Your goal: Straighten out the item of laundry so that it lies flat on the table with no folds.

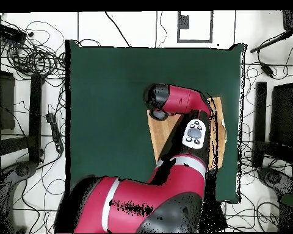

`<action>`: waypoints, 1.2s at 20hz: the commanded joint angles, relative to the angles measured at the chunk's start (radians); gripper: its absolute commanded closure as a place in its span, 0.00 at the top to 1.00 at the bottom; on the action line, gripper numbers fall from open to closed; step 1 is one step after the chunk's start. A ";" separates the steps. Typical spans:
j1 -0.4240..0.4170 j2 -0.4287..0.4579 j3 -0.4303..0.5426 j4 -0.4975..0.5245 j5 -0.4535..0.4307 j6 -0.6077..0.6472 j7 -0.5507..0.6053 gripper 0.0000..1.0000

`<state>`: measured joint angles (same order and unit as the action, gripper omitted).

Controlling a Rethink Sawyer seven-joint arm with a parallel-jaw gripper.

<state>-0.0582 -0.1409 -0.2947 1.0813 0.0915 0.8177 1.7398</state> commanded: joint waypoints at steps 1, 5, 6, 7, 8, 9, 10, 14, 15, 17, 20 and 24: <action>-0.028 0.135 0.252 0.144 0.030 -0.262 0.104 1.00; -0.033 0.132 0.254 0.123 0.014 -0.205 0.079 1.00; -0.033 0.138 0.255 0.112 0.010 -0.201 0.077 1.00; -0.033 0.141 0.256 0.105 0.006 -0.195 0.075 1.00; -0.033 0.146 0.256 0.099 0.005 -0.196 0.078 1.00; -0.033 0.147 0.257 0.095 0.003 -0.193 0.079 1.00; -0.034 0.149 0.260 0.092 0.002 -0.189 0.076 1.00; -0.040 0.141 0.266 0.083 0.005 -0.135 0.060 1.00; -0.041 0.135 0.267 0.085 0.010 -0.125 0.064 1.00; -0.039 0.112 0.264 0.098 0.010 -0.130 0.069 1.00; -0.031 0.066 0.251 0.116 0.007 -0.122 0.076 1.00; -0.023 0.067 0.242 0.090 0.001 -0.098 0.072 1.00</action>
<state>-0.1101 -0.1698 -0.2316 1.1164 0.0890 0.8089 1.7398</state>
